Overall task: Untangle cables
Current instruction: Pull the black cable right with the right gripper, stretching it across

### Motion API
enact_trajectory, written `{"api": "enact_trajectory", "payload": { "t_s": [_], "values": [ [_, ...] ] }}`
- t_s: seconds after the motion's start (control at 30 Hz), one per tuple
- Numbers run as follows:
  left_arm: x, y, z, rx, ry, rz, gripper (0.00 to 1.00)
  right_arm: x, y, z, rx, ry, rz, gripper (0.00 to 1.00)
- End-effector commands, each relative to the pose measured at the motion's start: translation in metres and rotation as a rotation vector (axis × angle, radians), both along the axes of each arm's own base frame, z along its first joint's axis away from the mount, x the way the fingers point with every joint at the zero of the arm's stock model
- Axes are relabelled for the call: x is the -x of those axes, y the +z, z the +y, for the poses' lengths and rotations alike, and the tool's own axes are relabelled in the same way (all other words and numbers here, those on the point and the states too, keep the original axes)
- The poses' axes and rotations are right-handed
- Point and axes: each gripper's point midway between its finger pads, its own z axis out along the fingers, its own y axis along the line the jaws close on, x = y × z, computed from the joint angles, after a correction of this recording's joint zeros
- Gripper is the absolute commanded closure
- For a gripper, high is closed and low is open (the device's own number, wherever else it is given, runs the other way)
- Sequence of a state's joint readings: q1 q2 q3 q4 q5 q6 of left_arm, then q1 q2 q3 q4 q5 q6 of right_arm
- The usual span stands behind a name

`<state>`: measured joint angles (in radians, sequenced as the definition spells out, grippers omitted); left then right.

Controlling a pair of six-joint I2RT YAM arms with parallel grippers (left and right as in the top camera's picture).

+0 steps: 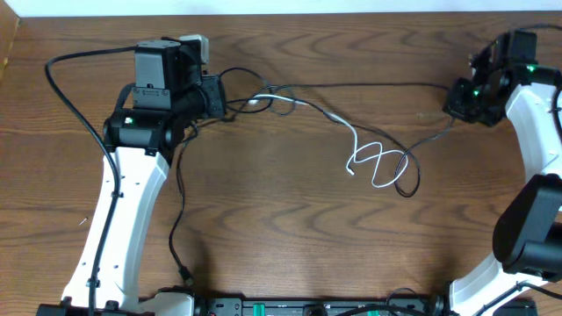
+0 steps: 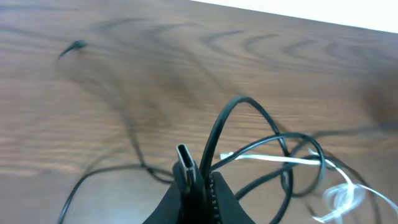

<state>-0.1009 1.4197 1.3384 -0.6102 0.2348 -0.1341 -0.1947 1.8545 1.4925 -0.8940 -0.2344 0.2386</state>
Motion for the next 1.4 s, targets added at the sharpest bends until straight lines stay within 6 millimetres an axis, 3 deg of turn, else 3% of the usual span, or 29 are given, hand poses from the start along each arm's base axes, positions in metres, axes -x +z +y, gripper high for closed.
{"api": "enact_trajectory", "payload": {
  "t_s": [0.0, 0.3, 0.87, 1.03, 1.23, 1.3, 1.37],
  "values": [
    [-0.007, -0.001, 0.043, -0.144, 0.169, -0.009, 0.92, 0.012, -0.015, -0.027, 0.021, -0.126, 0.053, 0.99],
    [0.002, -0.002, 0.098, -0.247, 0.475, 0.014, 0.92, 0.028, -0.027, -0.052, 0.017, -0.210, 0.094, 0.99],
    [0.021, -0.011, 0.150, -0.231, 0.651, 0.088, 0.91, 0.034, -0.029, -0.065, 0.073, -0.249, 0.122, 0.99],
    [0.028, -0.010, 0.187, -0.252, 0.758, 0.089, 0.91, 0.038, -0.029, -0.072, 0.071, -0.268, 0.127, 0.99],
    [0.038, -0.024, 0.226, -0.251, 0.853, 0.140, 0.91, 0.043, -0.030, -0.086, 0.067, -0.304, 0.134, 0.99],
    [0.034, -0.031, 0.224, -0.232, 0.817, 0.161, 0.92, 0.044, -0.030, -0.087, 0.063, -0.301, 0.133, 0.99],
    [0.024, -0.040, 0.207, -0.191, 0.678, 0.178, 0.92, 0.041, -0.028, -0.081, 0.038, -0.255, 0.116, 0.99]
  ]
}}
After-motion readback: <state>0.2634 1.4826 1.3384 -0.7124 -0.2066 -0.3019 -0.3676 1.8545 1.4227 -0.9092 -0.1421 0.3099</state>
